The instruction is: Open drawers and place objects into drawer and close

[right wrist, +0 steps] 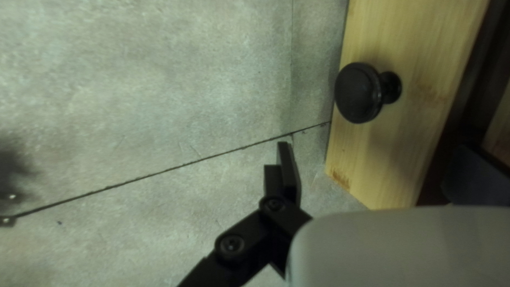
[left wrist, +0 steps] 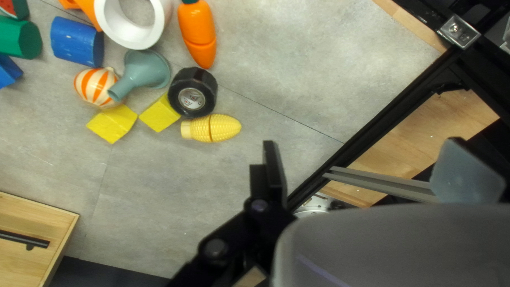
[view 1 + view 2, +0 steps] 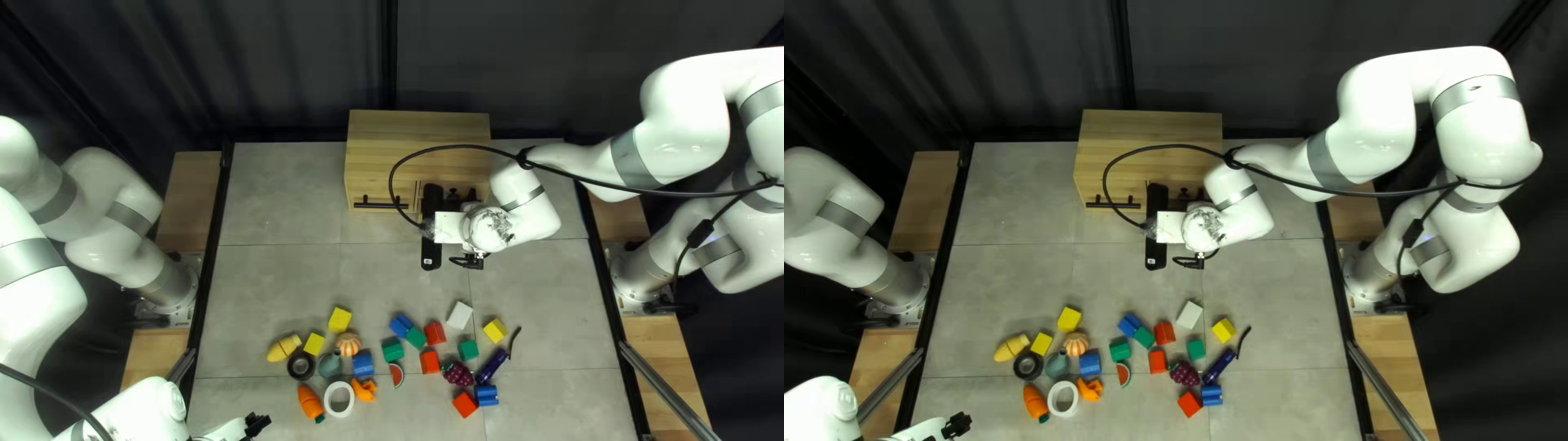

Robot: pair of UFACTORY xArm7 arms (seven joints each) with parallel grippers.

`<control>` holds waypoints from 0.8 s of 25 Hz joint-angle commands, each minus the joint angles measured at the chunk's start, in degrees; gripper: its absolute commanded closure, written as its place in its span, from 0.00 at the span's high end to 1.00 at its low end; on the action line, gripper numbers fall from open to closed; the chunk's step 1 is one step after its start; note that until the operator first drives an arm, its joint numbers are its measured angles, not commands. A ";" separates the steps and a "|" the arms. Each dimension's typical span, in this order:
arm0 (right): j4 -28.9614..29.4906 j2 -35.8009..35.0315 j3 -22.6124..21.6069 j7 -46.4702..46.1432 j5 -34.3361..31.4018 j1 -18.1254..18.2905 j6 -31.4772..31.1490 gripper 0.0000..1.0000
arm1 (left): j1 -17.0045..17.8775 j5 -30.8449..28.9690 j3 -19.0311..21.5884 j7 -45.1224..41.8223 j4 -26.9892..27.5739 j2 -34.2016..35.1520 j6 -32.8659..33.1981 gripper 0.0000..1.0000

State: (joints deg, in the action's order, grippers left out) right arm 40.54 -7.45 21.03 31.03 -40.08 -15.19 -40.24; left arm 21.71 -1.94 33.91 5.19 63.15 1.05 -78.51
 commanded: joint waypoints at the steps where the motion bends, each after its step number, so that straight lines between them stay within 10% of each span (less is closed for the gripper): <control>1: -0.18 0.32 0.00 0.12 -0.10 -0.04 0.05 1.00 | 0.00 0.00 0.00 0.00 0.00 0.00 0.00 1.00; 20: -0.33 0.80 -0.59 -1.29 1.77 -0.22 -0.07 1.00 | 0.00 0.00 0.00 0.00 0.00 0.00 0.00 1.00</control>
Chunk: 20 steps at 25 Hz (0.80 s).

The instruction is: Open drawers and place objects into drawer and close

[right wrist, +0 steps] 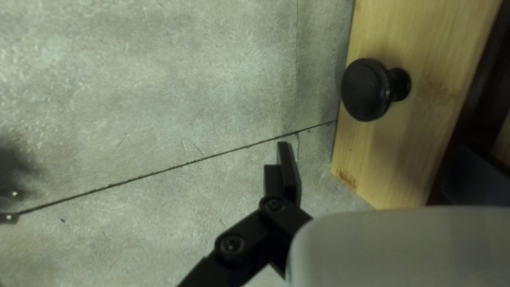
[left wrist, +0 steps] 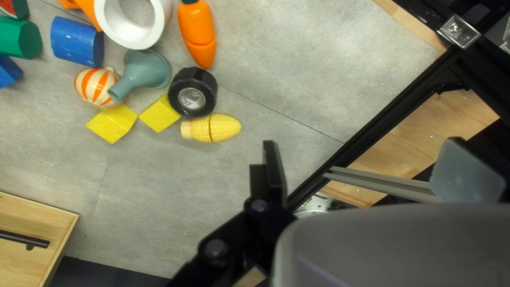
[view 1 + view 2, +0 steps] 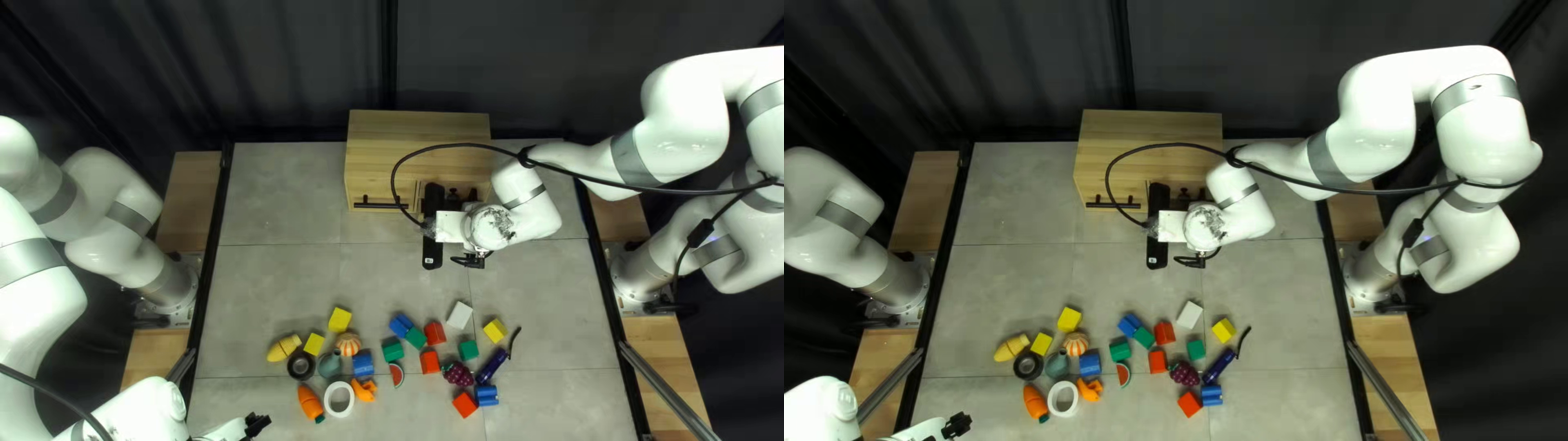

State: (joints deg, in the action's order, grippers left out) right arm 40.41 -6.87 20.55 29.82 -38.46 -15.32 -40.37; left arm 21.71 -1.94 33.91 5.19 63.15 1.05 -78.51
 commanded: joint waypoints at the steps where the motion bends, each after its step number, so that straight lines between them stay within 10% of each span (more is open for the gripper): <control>1: -0.29 0.34 -0.15 -0.12 0.19 -0.10 0.11 1.00 | 0.00 0.00 0.00 0.00 0.00 0.00 0.00 1.00; 20: -0.96 3.51 -2.16 0.10 2.19 -2.07 -1.97 1.00 | 0.00 0.00 0.00 0.00 0.00 0.00 0.00 1.00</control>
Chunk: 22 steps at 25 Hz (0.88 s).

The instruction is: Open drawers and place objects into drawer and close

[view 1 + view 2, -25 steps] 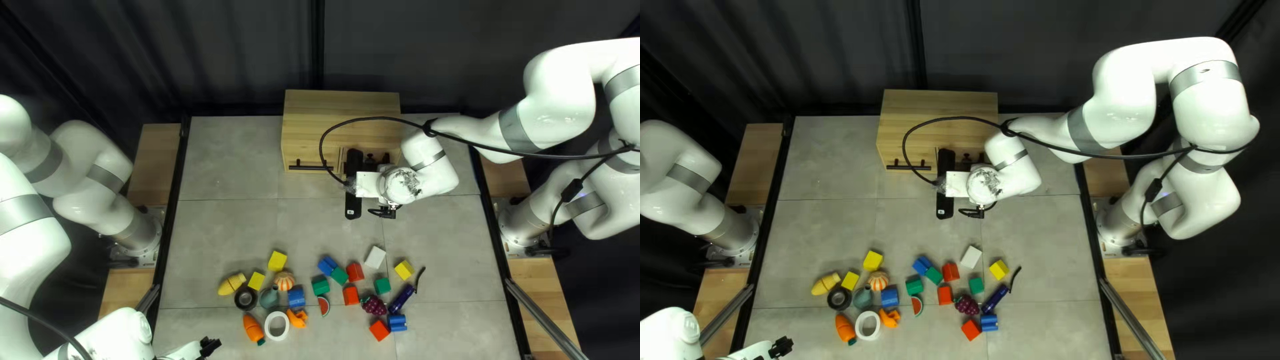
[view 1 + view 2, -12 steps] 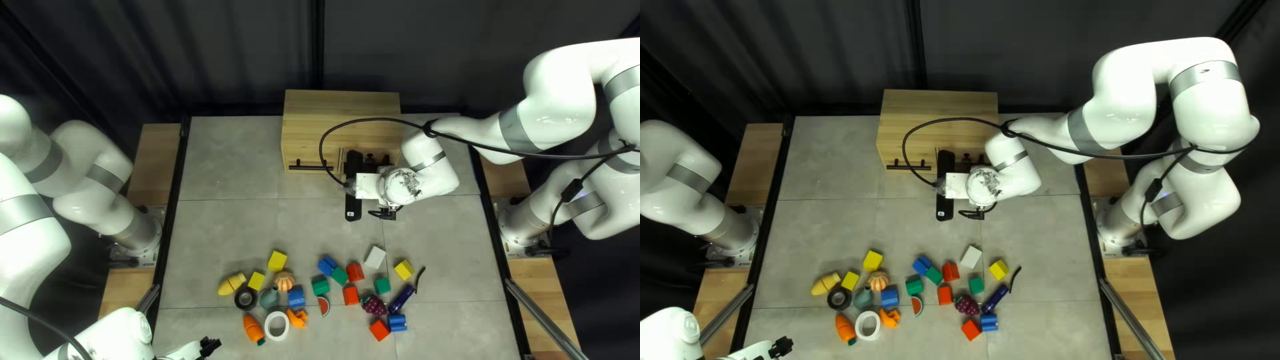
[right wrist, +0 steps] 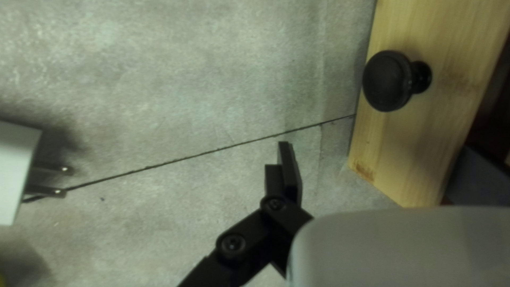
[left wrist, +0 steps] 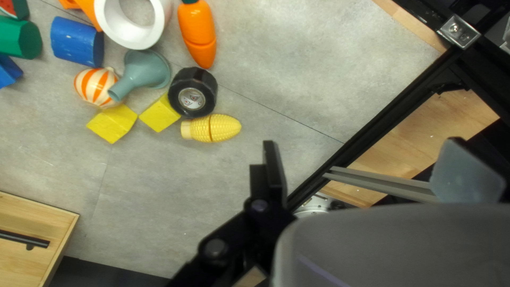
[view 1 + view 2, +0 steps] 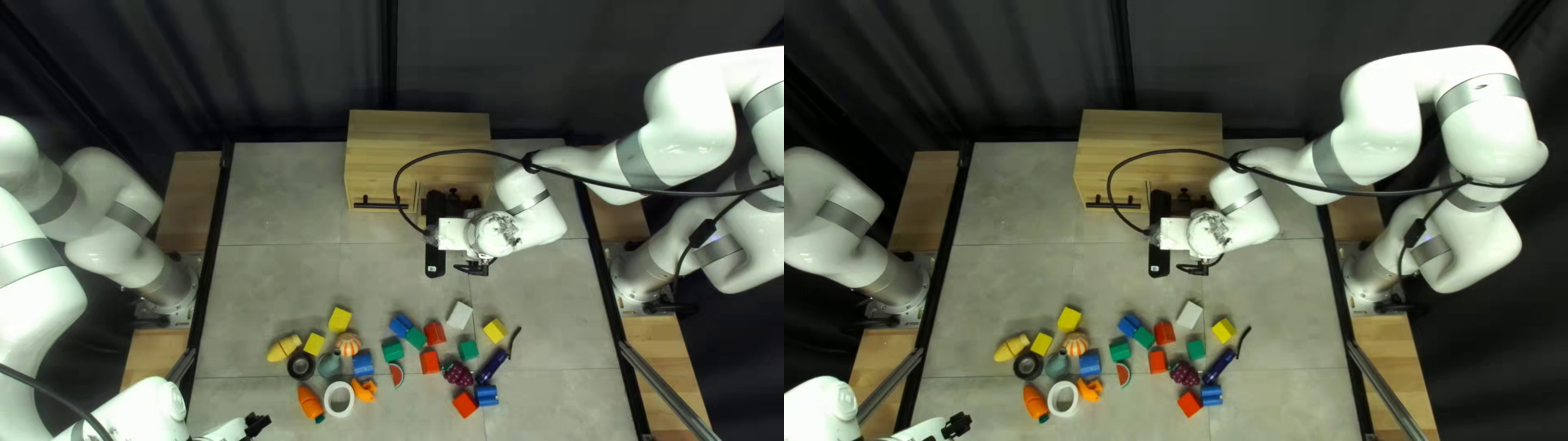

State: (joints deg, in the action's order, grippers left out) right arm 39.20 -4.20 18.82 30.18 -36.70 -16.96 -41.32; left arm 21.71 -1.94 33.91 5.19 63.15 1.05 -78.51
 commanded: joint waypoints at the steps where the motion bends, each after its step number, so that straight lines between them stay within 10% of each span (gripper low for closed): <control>1: 0.28 0.93 -0.51 -0.27 0.53 -0.52 -1.15 1.00 | 0.00 0.00 0.00 0.00 0.00 0.00 0.00 1.00; 22: 0.60 -2.10 1.75 -1.48 -0.95 2.04 2.86 1.00 | 0.00 0.00 0.00 0.00 0.00 0.00 0.00 1.00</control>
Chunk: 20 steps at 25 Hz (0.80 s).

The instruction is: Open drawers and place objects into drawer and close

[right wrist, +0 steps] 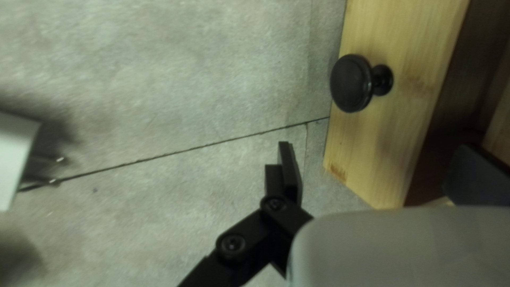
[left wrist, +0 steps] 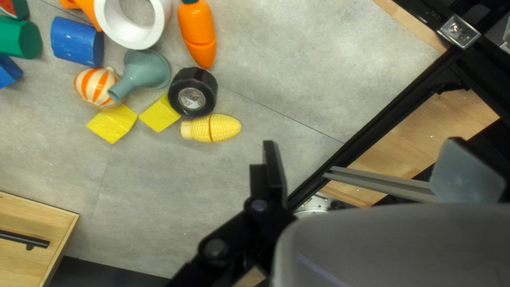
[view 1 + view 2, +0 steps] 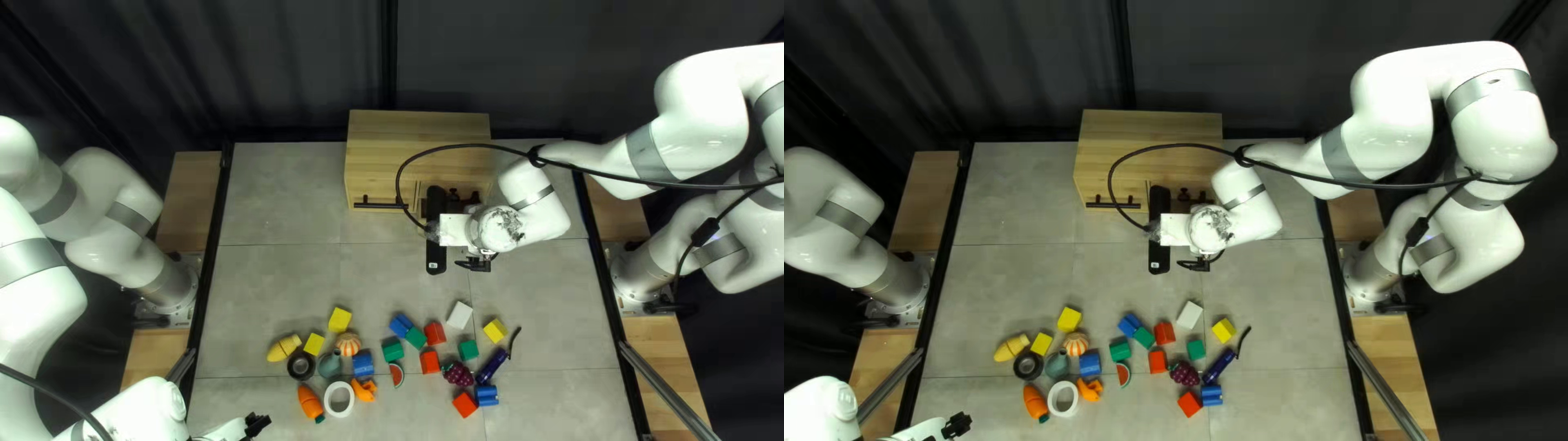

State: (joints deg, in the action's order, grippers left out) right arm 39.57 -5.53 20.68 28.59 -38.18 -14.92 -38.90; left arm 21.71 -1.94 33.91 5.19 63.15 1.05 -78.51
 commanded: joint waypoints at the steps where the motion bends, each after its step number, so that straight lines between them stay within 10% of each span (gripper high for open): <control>1: 0.26 -0.95 -0.17 0.16 0.68 -0.02 0.57 1.00 | 0.00 0.00 0.00 0.00 0.00 0.00 0.00 1.00; 20: -0.03 0.30 -1.87 0.74 2.98 -1.51 -0.79 1.00 | 0.00 0.00 0.00 0.00 0.00 0.00 0.00 1.00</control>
State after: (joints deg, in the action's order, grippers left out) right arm 39.63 -5.51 19.01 29.14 -35.31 -16.22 -39.45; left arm 21.71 -1.94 33.91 5.19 63.15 1.05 -78.51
